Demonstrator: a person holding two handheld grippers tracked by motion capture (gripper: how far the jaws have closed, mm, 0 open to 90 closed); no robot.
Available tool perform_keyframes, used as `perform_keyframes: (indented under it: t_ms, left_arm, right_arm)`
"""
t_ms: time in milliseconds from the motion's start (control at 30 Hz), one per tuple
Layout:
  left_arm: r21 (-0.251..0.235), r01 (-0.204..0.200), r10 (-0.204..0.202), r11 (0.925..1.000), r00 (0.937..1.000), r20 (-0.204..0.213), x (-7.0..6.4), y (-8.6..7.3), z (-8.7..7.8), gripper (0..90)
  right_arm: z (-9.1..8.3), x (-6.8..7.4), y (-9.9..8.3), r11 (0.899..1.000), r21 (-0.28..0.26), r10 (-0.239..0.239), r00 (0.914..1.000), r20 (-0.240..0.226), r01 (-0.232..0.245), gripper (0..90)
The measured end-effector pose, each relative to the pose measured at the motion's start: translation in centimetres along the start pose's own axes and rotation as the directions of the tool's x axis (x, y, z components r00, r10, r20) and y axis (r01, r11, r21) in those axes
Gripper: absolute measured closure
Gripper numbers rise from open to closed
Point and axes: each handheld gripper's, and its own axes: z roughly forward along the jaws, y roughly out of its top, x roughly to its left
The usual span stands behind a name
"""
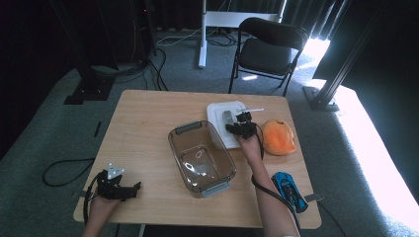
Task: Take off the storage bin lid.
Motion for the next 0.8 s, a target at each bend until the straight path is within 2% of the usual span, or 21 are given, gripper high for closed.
perform_keyframes:
  t_ms: [100, 433, 633, 800]
  left_arm:
    - [0.000, 0.000, 0.000, 1.0000, 1.0000, 0.000, 0.0, 0.0, 0.0, 0.2]
    - [-0.002, 0.001, -0.001, 1.0000, 1.0000, 0.001, 0.0, 0.0, 0.0, 0.2]
    - [-0.001, 0.000, 0.000, 1.0000, 1.0000, 0.001, 0.0, 0.0, 0.0, 0.2]
    - [-0.001, 0.001, -0.001, 1.0000, 1.0000, 0.001, 0.0, 0.0, 0.0, 0.2]
  right_arm:
    - [0.4, -0.1, -0.1, 1.000, 0.005, 0.024, 0.9997, -0.010, -0.024, 68.5]
    - [1.9, -0.4, -0.9, 0.998, 0.034, 0.049, 0.9988, -0.004, -0.049, 68.5]
    - [2.5, -0.7, -1.7, 0.997, 0.050, 0.056, 0.9984, -0.004, -0.056, 68.4]
    - [3.0, -0.7, -2.3, 0.996, 0.081, 0.035, 0.9992, 0.020, -0.036, 67.6]
